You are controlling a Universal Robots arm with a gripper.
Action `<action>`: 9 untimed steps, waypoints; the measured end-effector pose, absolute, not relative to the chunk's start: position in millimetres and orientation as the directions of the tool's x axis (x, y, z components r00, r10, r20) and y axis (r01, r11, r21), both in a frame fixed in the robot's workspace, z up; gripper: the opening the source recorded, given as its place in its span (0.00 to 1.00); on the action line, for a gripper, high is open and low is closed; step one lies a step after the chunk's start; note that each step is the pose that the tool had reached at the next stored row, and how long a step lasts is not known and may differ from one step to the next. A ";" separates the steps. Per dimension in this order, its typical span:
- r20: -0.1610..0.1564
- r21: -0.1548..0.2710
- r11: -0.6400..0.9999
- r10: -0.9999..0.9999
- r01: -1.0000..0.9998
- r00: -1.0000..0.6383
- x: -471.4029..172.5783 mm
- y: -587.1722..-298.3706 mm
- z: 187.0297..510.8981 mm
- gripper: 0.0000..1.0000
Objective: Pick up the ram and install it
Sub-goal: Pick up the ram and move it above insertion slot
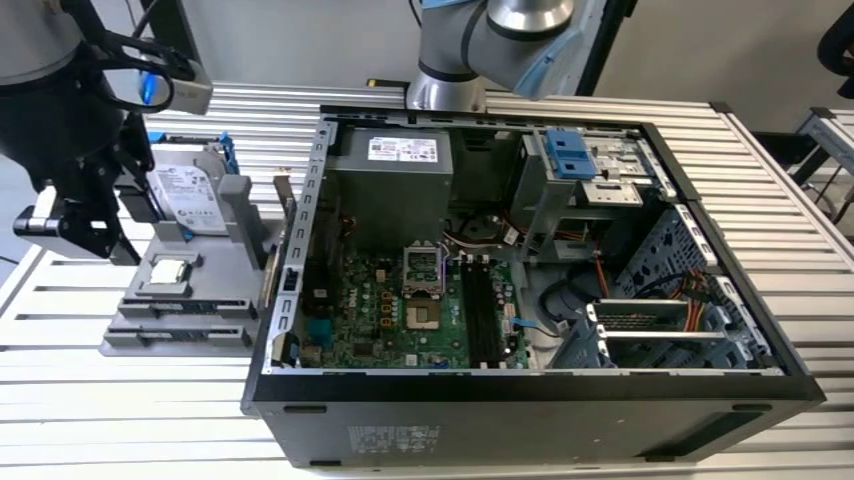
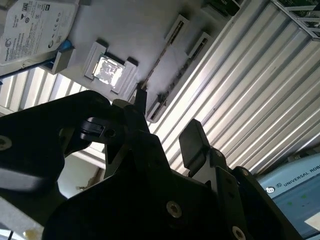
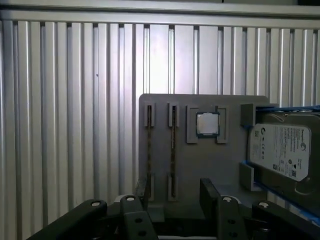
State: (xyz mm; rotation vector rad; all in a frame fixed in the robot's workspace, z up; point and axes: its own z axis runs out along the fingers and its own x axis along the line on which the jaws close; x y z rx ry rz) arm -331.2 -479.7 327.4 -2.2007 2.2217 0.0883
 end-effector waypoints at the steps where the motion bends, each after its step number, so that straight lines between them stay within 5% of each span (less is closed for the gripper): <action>1: -0.049 0.031 0.009 -0.999 -0.999 -0.010 -331.3 -479.7 326.3 1.00; 9: -0.049 0.031 0.009 -0.999 -0.999 -0.010 -331.3 -479.7 316.7 1.00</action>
